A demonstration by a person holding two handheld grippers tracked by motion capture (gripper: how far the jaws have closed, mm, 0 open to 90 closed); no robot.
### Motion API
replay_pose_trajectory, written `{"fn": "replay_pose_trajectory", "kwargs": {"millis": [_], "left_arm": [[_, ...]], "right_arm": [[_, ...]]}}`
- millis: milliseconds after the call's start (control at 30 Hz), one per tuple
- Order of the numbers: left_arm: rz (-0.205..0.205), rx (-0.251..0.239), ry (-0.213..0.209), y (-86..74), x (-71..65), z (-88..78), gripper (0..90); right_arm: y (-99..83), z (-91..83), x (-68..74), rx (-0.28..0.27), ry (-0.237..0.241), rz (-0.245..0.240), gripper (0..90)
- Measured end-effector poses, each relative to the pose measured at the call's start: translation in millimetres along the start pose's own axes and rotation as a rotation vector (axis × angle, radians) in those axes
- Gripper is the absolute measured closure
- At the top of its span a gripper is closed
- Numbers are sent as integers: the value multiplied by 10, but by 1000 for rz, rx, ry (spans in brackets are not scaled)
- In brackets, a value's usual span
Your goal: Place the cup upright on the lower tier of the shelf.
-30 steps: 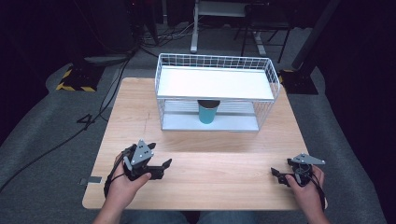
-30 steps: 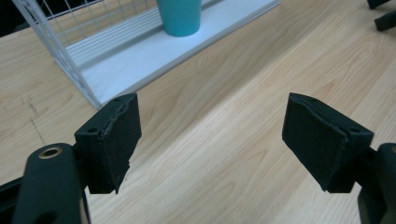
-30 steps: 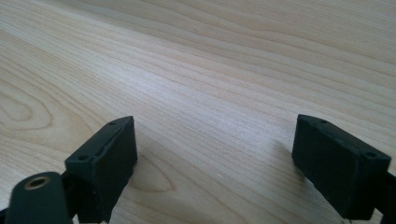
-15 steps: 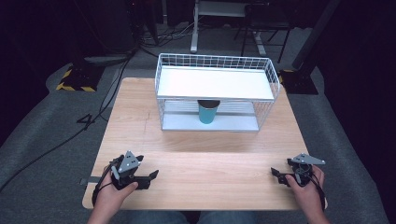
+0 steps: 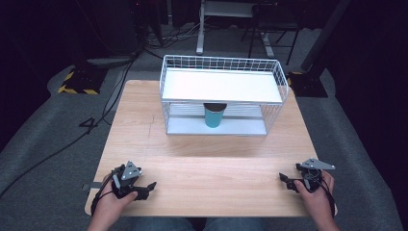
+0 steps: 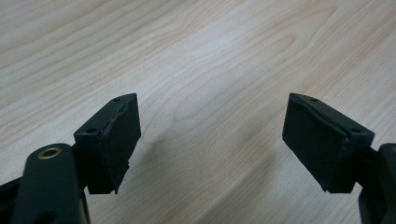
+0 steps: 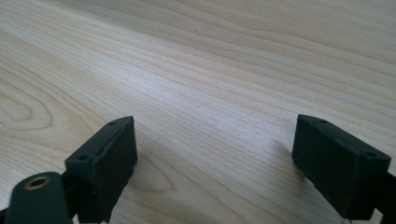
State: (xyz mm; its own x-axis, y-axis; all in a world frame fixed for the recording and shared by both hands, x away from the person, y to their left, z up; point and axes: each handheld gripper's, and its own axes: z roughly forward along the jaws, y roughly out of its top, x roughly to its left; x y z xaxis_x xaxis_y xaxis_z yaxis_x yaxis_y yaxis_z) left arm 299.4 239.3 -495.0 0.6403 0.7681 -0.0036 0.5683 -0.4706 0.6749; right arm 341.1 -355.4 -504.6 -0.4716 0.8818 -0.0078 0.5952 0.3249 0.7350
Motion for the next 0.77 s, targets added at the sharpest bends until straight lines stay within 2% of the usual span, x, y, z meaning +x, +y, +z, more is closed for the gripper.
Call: {"fn": "replay_pose_trajectory", "kwargs": {"millis": [100, 200, 333, 367, 533, 700, 767], "left_arm": [[7, 21, 5, -15, 13, 17, 194], [-1, 21, -2, -29, 13, 35, 177], [-2, 7, -3, -47, 38, 51, 150], [-8, -10, -9, -60, 43, 63, 143], [-10, -9, -3, -53, 54, 76, 117], [-8, 8, -5, -37, 57, 102, 12], [-5, 16, -5, -30, 57, 115, 0]], "right_arm": [[0, 0, 0, 0, 0, 0, 142], [0, 0, 0, 0, 0, 0, 142], [0, 0, 0, 0, 0, 0, 142], [0, 0, 0, 0, 0, 0, 142], [0, 0, 0, 0, 0, 0, 142], [0, 0, 0, 0, 0, 0, 142], [0, -1, 0, 1, 1, 0, 142]]}}
